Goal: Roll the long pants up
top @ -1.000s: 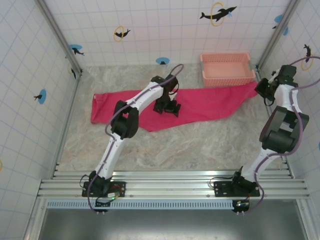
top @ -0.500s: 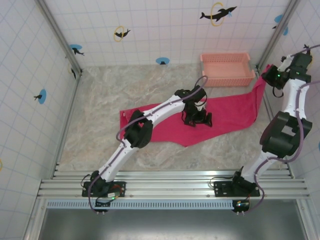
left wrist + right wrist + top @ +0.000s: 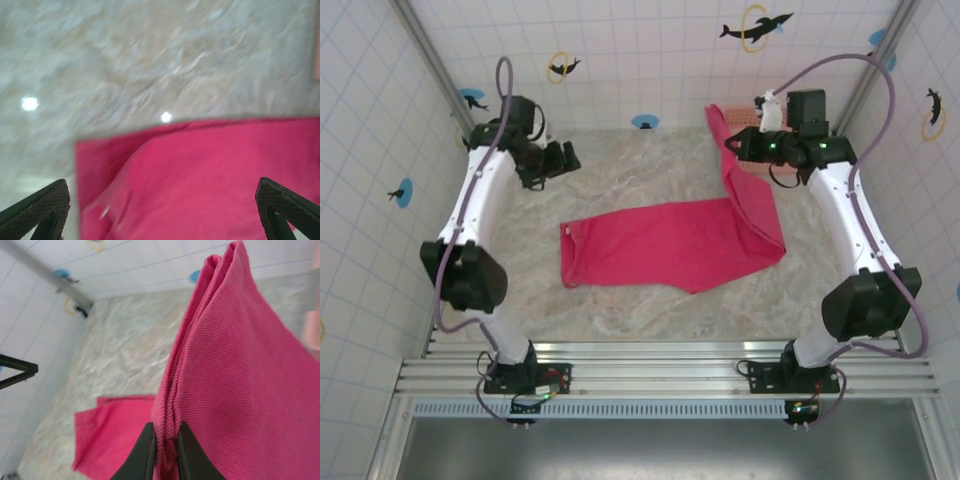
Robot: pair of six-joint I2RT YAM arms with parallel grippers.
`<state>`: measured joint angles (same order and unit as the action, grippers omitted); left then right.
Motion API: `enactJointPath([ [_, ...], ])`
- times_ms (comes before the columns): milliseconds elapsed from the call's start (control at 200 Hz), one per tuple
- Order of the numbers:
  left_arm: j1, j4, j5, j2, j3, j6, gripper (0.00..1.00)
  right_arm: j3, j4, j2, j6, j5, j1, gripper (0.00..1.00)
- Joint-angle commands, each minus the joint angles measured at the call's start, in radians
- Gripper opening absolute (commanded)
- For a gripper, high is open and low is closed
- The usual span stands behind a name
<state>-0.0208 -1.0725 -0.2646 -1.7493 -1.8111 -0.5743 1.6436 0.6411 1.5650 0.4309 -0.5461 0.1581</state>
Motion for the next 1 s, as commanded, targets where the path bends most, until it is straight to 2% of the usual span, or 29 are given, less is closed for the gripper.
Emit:
enactJointPath([
  [0,-0.001,-0.039,0.045,0.083,0.236,0.086,0.97,-0.032,-0.018,-0.06,0.025,-0.002,0.089,0.0],
  [70,0.035,-0.015,0.037,0.139,0.343,0.09,0.97,-0.041,-0.033,-0.066,0.044,0.002,0.17,0.0],
  [155,0.06,-0.022,0.041,0.16,0.395,0.114,0.97,-0.028,-0.03,-0.062,0.056,0.029,0.272,0.0],
  [330,0.074,-0.054,0.043,0.11,0.358,0.158,0.97,-0.008,-0.058,-0.018,0.089,0.089,0.457,0.0],
  [485,0.089,-0.078,0.046,0.048,0.275,0.179,0.98,0.003,-0.085,0.053,0.104,0.104,0.575,0.0],
  [726,0.18,-0.153,-0.005,-0.055,0.096,0.239,0.98,0.097,-0.081,0.235,0.083,0.071,0.653,0.0],
  [996,0.197,-0.111,-0.052,-0.045,0.156,0.223,0.97,0.221,-0.08,0.406,0.083,-0.004,0.703,0.0],
])
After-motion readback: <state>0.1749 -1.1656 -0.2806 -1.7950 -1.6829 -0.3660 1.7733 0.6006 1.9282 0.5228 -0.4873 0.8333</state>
